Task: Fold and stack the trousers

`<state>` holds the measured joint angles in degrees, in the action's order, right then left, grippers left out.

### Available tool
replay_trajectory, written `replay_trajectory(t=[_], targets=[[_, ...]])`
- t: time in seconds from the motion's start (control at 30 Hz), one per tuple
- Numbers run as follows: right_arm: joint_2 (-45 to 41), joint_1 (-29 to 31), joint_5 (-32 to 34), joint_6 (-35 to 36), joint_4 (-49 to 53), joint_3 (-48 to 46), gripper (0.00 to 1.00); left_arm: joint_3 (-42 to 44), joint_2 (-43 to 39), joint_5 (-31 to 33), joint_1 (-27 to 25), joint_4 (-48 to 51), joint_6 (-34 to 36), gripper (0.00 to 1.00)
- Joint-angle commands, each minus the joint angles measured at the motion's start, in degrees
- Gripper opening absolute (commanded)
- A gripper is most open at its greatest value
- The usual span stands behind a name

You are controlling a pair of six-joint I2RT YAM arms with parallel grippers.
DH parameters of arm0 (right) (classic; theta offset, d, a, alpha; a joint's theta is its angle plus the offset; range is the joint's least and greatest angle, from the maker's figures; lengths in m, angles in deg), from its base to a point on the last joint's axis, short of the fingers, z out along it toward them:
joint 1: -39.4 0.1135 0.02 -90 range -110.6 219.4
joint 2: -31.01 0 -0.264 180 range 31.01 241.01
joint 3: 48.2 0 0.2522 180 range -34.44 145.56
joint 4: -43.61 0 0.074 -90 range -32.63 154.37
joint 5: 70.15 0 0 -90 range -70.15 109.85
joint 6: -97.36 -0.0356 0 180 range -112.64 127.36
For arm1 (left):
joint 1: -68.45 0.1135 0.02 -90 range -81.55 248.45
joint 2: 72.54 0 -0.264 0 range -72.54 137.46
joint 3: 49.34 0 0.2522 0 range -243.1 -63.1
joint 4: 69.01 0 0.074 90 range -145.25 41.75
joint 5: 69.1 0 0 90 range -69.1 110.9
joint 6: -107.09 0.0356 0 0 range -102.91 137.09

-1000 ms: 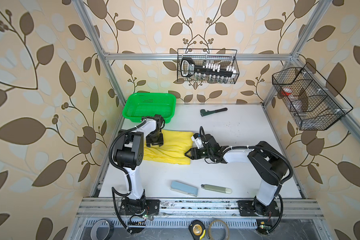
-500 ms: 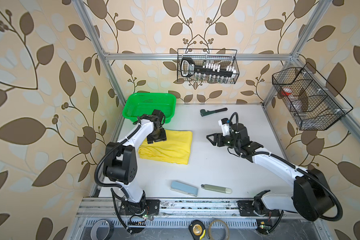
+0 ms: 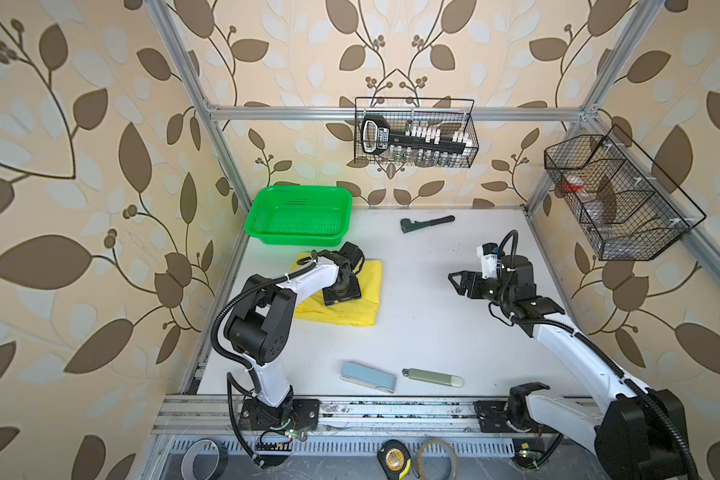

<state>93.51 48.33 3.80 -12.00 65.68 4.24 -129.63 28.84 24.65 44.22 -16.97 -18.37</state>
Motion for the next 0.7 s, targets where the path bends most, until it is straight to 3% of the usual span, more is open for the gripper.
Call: replay_trajectory(t=[0.0, 0.4, 0.67], targets=[[-0.85, -0.14, 0.07, 1.25, 1.17, -1.46, 0.81, 4.01, 1.16, 5.04, 4.25, -3.33, 3.32, 0.69], [-0.99, -0.18, -0.67, -0.21, 0.16, -2.42, 0.81, -0.76, 5.44, 6.24, 17.98, -3.46, 22.00, 0.67], [-0.86, -0.14, -0.56, 0.05, 0.58, -2.56, 0.81, -5.47, 7.29, 4.36, 25.30, -2.25, 22.33, 0.68]])
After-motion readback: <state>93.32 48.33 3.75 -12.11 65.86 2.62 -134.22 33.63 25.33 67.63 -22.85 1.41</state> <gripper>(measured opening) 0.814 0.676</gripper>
